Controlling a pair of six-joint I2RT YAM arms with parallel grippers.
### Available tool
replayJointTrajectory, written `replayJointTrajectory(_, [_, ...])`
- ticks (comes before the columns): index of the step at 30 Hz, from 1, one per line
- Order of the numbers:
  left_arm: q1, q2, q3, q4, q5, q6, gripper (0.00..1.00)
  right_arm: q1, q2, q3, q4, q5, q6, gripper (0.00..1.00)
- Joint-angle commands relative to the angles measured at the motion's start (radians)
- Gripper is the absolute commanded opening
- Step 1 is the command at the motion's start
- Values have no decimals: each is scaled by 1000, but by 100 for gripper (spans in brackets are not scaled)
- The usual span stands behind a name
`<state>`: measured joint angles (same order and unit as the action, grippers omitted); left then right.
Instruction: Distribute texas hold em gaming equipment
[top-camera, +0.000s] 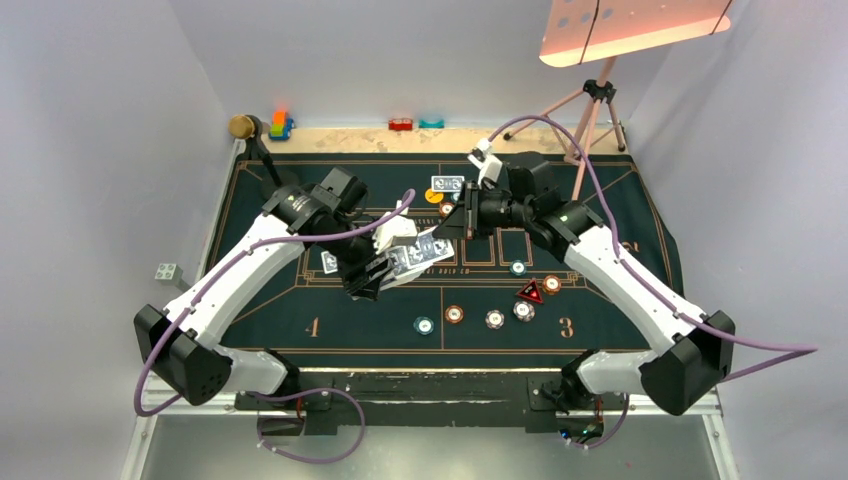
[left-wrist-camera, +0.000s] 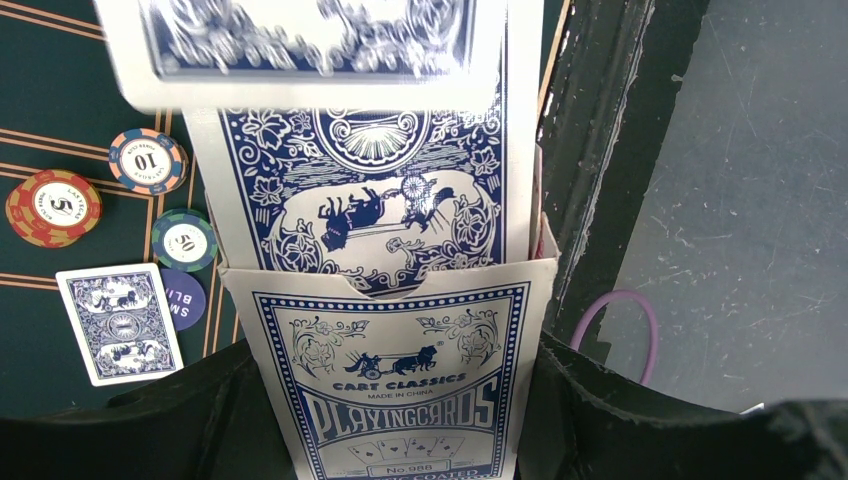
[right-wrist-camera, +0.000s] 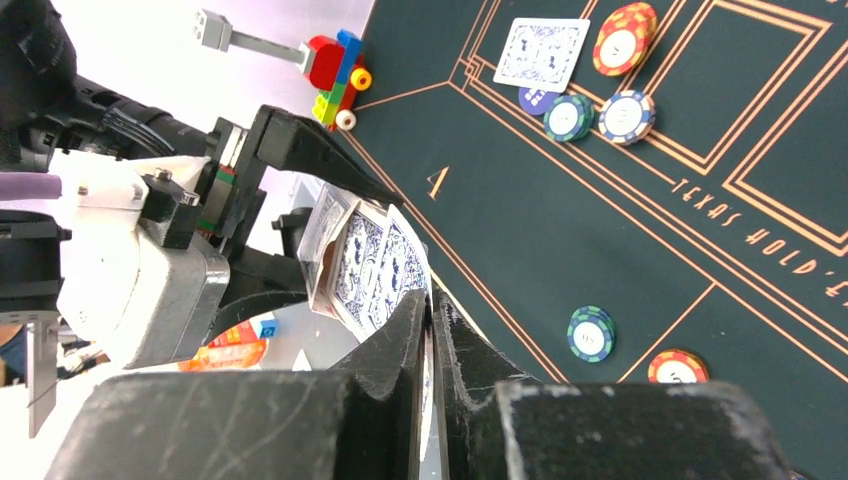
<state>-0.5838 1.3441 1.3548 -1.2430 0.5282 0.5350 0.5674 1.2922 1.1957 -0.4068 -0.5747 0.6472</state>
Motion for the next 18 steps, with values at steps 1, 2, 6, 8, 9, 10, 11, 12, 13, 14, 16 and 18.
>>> replayJointTrajectory(1, [-1, -29, 3, 27, 39, 2, 0, -36, -56, 50, -36, 9, -42, 7])
replayJointTrajectory(2, [-1, -29, 3, 27, 38, 2, 0, -49, -67, 49, -40, -5, -44, 6])
replayJointTrajectory(6, [-1, -25, 3, 26, 39, 2, 0, -97, -115, 13, -19, -60, -26, 5])
replayJointTrajectory(8, [-1, -25, 4, 27, 39, 2, 0, -111, -129, 2, -34, -70, -26, 4])
replayJointTrajectory(9, [-1, -24, 3, 27, 39, 2, 0, -122, -138, -4, -44, -72, -27, 3])
replayJointTrajectory(10, [-1, -24, 3, 27, 38, 2, 0, -136, -149, -11, -53, -75, -27, 1])
replayJointTrajectory(11, [-1, -24, 3, 26, 39, 1, 0, -151, -164, -25, -60, -83, -31, 0])
replayJointTrajectory(12, [-1, -25, 3, 26, 39, 1, 0, -172, -179, -37, -67, -91, -34, 0])
replayJointTrajectory(13, [-1, -23, 4, 24, 39, 0, 0, -192, -193, -50, -79, -94, -40, 0])
replayJointTrajectory(14, [-2, -23, 5, 23, 38, 2, 0, -213, -204, -65, -96, -96, -50, 0])
replayJointTrajectory(16, [-1, -24, 7, 20, 37, 3, 0, -249, -223, -103, -142, -74, -80, 0])
replayJointTrajectory(18, [-1, -26, 9, 19, 37, 3, 0, -274, -234, -173, -152, -90, -92, 0])
